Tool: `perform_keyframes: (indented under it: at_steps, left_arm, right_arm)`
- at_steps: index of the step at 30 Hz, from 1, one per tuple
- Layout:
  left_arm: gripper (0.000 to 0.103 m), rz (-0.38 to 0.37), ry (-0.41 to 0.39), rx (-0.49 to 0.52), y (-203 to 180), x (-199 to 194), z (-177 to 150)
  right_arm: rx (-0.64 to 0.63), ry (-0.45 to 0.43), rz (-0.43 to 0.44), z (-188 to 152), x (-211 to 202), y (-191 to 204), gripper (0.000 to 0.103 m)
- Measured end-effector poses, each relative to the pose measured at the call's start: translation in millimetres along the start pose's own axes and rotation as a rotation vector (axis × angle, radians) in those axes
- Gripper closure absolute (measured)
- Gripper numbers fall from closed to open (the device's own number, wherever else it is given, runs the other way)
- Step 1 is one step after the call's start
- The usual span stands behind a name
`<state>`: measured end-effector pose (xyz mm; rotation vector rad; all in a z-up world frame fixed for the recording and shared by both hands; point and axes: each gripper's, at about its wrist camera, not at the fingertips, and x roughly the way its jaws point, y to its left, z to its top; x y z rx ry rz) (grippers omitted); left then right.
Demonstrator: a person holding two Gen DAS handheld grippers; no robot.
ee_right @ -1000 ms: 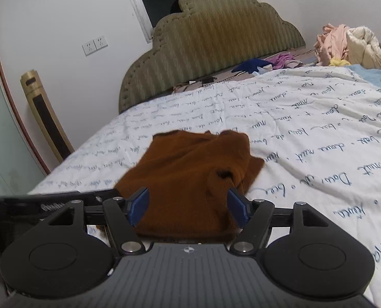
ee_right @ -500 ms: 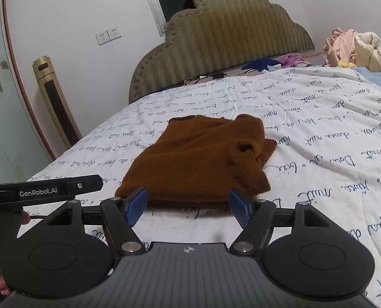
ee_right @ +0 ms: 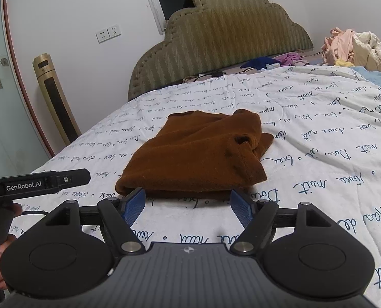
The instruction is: Fold small clothes
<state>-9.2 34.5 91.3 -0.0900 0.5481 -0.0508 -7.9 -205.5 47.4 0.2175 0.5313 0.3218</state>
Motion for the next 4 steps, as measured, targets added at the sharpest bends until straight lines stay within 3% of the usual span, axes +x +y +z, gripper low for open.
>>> perform_keyframes:
  at_steps: [4]
  left_arm:
    - [0.017,0.008,-0.005,0.013,-1.2,-2.9,-0.6]
  right_arm:
    - [0.006,-0.001,-0.001,-1.5,-0.7,-2.8,0.03]
